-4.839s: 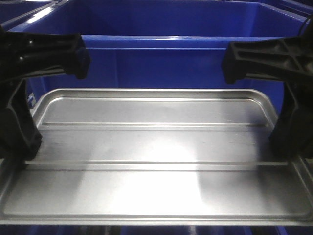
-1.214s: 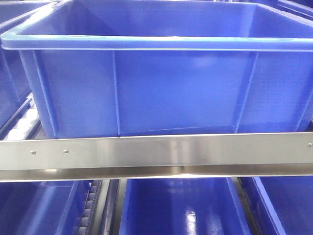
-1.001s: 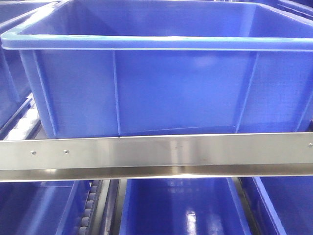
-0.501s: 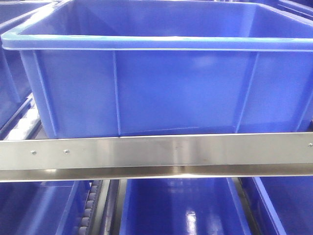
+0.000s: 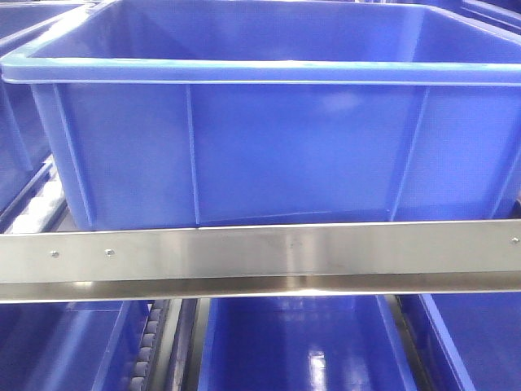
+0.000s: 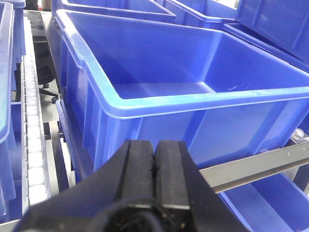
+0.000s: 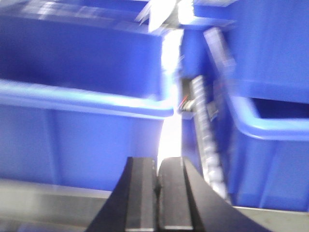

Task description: Grab silver tray and place in blue box

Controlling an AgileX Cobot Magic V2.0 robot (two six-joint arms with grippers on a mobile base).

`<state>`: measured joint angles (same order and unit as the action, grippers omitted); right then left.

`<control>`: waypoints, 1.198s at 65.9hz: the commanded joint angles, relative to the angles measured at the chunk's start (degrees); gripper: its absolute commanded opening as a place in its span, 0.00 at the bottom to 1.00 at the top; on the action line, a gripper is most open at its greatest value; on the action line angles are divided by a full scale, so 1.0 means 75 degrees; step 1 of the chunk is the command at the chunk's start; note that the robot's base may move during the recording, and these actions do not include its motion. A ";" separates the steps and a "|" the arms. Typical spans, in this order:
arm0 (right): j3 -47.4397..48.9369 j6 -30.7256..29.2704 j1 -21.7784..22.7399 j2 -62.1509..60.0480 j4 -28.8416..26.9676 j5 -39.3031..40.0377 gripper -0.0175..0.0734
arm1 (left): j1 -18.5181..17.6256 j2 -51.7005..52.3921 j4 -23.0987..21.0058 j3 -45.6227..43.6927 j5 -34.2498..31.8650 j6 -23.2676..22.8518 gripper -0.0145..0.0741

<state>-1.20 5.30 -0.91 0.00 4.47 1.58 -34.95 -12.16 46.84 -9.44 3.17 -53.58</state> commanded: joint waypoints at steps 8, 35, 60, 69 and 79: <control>-0.0090 -0.0180 0.0115 -0.0182 -0.0301 0.0794 0.25 | 0.0030 -0.0062 0.0066 -0.0231 -0.0495 -0.0011 0.05; -0.0090 -0.0180 0.0115 -0.0182 -0.0301 0.0814 0.25 | 0.0030 -0.0062 0.0066 -0.0231 -0.0495 -0.0011 0.05; -0.0090 -0.0180 0.0115 -0.0182 -0.0301 0.0814 0.25 | 0.0030 -0.0062 0.0066 -0.0231 -0.0495 -0.0011 0.06; -0.0090 -0.0180 0.0115 -0.0182 -0.0301 0.0814 0.25 | 0.0217 0.0144 -0.0950 -0.0217 -0.0422 0.1187 0.06; -0.0090 -0.0180 0.0115 -0.0182 -0.0301 0.0814 0.25 | 0.1220 0.1041 -0.5288 -0.0168 -0.0014 0.5955 0.06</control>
<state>-1.73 4.57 -0.33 -0.56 2.20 2.52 -29.32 -6.35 20.78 -9.31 4.78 -22.62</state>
